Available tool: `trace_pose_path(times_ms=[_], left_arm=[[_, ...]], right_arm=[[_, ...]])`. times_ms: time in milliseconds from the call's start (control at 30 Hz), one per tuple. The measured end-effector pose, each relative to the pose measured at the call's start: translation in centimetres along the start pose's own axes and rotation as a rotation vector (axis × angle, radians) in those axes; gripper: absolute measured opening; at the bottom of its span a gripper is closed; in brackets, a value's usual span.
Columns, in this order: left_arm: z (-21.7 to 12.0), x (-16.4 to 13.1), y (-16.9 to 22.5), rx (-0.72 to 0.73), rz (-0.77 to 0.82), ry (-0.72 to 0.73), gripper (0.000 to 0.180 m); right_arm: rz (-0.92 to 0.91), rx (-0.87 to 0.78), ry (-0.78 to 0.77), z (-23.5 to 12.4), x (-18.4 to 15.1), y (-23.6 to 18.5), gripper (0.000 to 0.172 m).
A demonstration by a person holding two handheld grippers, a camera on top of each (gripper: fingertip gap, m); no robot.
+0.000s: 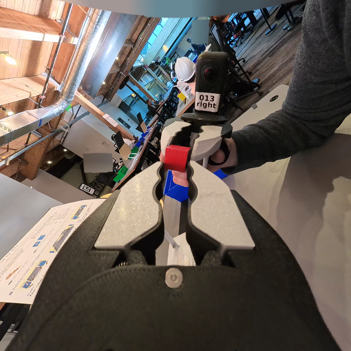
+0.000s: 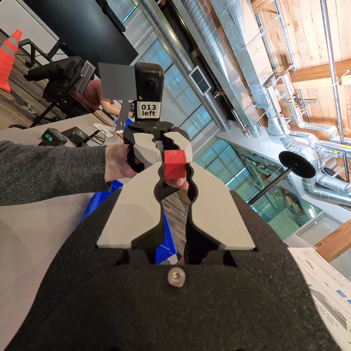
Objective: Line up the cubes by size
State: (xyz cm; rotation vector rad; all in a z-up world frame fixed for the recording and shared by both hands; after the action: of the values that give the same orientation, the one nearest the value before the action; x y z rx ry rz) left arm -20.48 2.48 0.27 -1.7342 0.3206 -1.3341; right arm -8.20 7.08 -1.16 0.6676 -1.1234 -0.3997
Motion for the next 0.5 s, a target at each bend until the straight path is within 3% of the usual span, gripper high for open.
trace_pose_path(times_ms=[500], left_arm=[[-0.03, 0.02, -0.08, 0.009, -0.010, -0.010, 0.022]], right_arm=[[0.028, -0.005, 0.005, 0.00, -0.10, 0.16, 0.020]])
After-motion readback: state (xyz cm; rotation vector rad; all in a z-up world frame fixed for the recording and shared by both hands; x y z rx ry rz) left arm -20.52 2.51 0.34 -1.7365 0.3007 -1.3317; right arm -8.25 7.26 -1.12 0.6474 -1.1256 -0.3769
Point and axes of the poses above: each gripper's, where its closed fingertips meet, z out along the fingers, x out of its top, y = z × x across the jaws, the point moved 7 cm from there along -z, back along the fingers, and after that the axes turned 4 degrees about z, right-handed, at the moved point
